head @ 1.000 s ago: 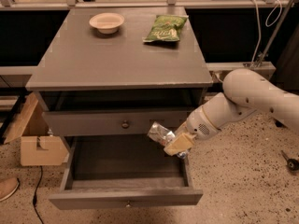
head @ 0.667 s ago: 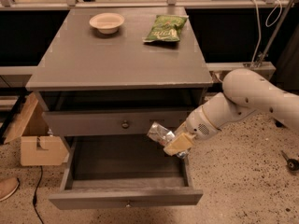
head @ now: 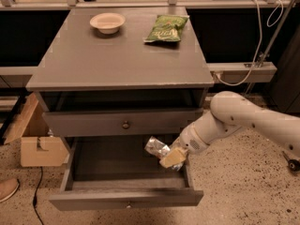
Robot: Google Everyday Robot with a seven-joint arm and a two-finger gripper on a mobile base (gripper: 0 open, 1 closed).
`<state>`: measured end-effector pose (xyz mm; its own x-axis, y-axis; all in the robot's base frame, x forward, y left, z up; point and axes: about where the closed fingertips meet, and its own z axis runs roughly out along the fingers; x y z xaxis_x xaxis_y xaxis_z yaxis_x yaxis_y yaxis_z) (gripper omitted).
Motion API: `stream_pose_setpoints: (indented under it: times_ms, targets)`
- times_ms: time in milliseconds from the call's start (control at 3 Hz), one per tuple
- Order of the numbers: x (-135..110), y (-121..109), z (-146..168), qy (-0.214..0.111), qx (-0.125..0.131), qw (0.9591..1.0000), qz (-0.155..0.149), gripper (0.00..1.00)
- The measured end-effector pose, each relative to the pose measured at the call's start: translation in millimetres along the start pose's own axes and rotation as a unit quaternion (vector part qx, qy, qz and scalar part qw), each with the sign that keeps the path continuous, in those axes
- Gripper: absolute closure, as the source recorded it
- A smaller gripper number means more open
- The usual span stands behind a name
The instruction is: Place redbull can into middle drawer
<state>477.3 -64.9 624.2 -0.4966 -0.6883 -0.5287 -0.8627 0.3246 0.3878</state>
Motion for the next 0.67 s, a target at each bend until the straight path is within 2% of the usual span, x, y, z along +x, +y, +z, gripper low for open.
stream_pose_setpoints:
  times_ms: [333,667]
  targets:
    - [22,-26,60,-0.002,0.028,0.9995,0.017,1.0]
    - [30,-44,91,-0.019,0.055,0.9979,0.03,1.0]
